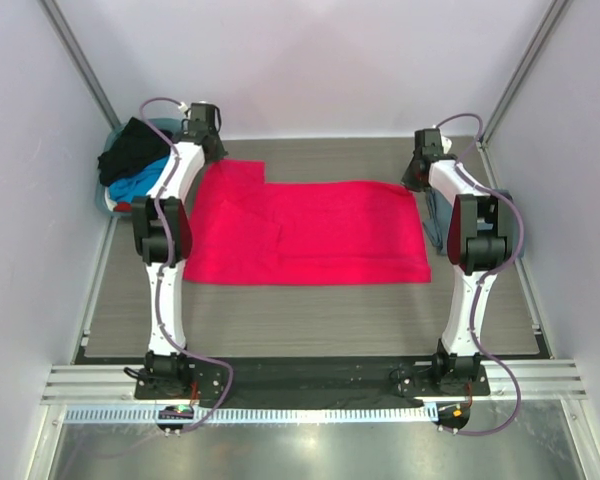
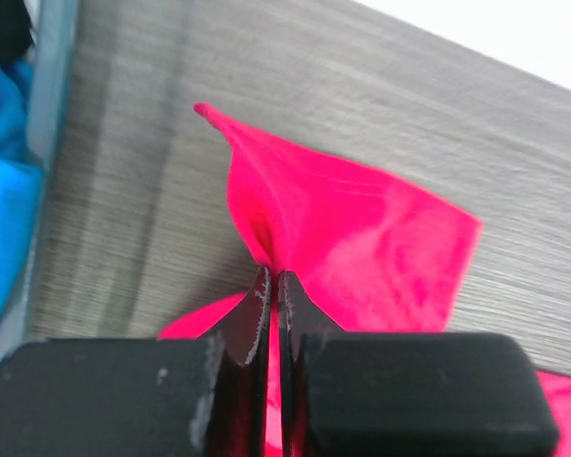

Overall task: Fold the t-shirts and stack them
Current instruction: Fold the tshirt

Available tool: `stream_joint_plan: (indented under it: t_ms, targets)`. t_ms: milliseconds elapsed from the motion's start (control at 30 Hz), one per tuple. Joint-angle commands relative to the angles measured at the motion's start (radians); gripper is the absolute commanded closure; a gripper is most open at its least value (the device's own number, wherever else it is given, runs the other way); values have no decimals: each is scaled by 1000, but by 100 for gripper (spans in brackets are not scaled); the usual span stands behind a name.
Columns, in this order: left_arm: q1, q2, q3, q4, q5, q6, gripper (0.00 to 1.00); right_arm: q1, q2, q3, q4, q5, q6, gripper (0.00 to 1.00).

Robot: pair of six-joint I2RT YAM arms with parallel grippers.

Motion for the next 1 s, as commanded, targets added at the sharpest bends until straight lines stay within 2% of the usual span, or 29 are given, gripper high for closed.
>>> stream_joint_plan:
  t_ms: [0,233,600,967]
  targets:
    - [0,-75,0,54,0,56,100,-7,-44,64,6,23,4,99]
    - [0,-152,-63,76,10,90,100,-17,-90,50,6,-15,26,99]
    - [-28,-380,-442,233,-2,151,100,-17,-200,-92,7,-50,41,99]
    - [-80,-606,-675,252,-98,217,100,-43,-346,-226,7,-29,41,99]
